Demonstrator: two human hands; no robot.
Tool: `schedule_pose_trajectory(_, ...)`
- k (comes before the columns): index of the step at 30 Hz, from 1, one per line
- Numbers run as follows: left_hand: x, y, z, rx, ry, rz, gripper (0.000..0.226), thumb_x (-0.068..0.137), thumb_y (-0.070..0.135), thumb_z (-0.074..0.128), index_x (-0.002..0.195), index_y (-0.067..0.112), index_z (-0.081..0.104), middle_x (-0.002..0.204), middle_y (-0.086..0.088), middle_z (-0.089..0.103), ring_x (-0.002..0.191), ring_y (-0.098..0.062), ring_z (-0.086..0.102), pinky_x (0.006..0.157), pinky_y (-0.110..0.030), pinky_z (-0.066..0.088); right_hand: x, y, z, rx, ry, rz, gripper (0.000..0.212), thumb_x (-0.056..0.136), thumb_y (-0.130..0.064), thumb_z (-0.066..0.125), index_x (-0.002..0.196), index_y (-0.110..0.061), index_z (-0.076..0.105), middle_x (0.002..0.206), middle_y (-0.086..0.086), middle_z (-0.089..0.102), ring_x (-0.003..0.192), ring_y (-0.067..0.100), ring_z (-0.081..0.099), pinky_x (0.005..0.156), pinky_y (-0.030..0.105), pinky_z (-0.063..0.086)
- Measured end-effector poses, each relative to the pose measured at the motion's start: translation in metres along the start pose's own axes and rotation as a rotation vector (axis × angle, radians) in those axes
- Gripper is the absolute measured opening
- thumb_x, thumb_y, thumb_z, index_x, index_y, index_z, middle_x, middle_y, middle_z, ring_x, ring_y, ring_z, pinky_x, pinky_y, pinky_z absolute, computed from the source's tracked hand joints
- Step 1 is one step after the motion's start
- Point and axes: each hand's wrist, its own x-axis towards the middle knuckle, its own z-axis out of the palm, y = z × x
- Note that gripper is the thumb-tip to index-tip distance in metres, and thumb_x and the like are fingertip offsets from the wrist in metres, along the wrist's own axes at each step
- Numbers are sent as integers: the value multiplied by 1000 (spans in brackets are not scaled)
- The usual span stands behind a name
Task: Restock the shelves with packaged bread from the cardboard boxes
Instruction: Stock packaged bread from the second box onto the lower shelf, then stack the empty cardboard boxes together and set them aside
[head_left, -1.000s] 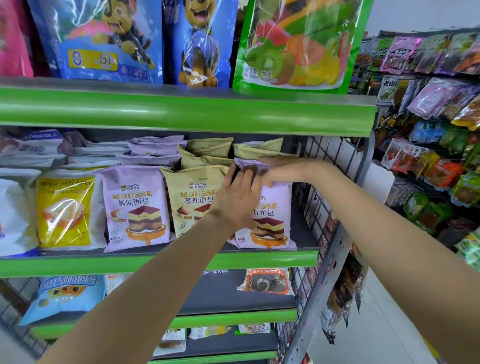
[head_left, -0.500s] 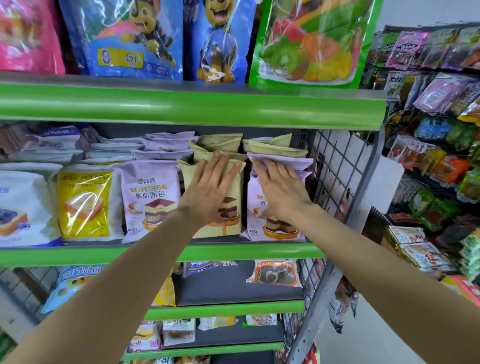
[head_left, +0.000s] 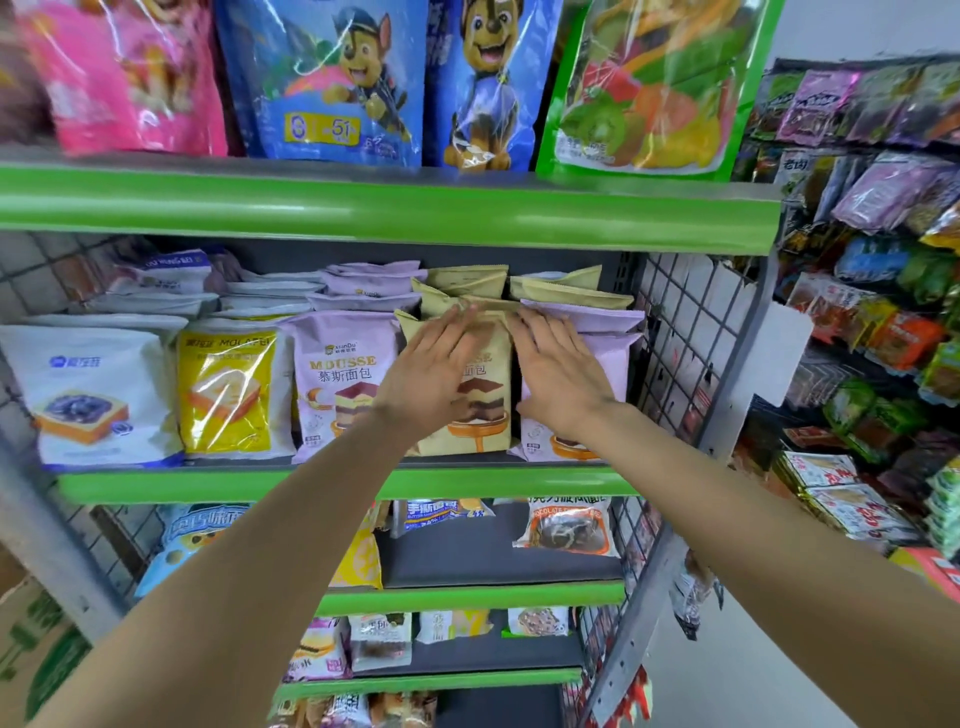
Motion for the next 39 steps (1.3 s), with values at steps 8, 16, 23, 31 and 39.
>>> schedule_pose_trajectory(8,-95,-54,-59,-75,-26,-420,30,89,27,52,117,17,55,118,-5,60,114,-29,54,93,-38,40,-4,-114,-20,276,-72,-143,39,93,-22,49,131,-15,48,131,9,52,122,29,49,90,37,45)
schedule_pose_trajectory(16,-282,-143,-118,-142,-131,-1004,14,87,27,50,97,24,60,104,-5,61,91,-29,63,74,-31,48,3,-299,-15,504,-203,-434,26,91,-25,51,113,-18,62,118,10,62,111,30,57,81,36,47)
schedule_pose_trajectory(23,-420,-175,-107,-36,-268,-1337,16,93,20,43,100,13,56,110,-10,61,99,-31,57,76,-36,47,3,-440,36,517,-366,-747,37,94,-22,49,131,-19,49,134,3,48,123,25,46,94,41,45)
schedule_pose_trajectory(31,-470,-200,-43,-204,-585,-1451,43,91,46,52,119,13,50,115,-8,59,102,-30,61,73,-35,47,19,-535,114,204,-584,-987,43,95,-6,46,137,-16,46,146,8,38,137,26,31,111,37,24)
schedule_pose_trajectory(39,-505,-187,-71,224,-489,-1433,36,93,8,44,126,21,42,107,-4,60,99,-27,61,65,-35,39,3,-568,106,362,-329,-1139,18,90,-20,53,102,-23,66,104,3,68,105,26,58,83,33,41)
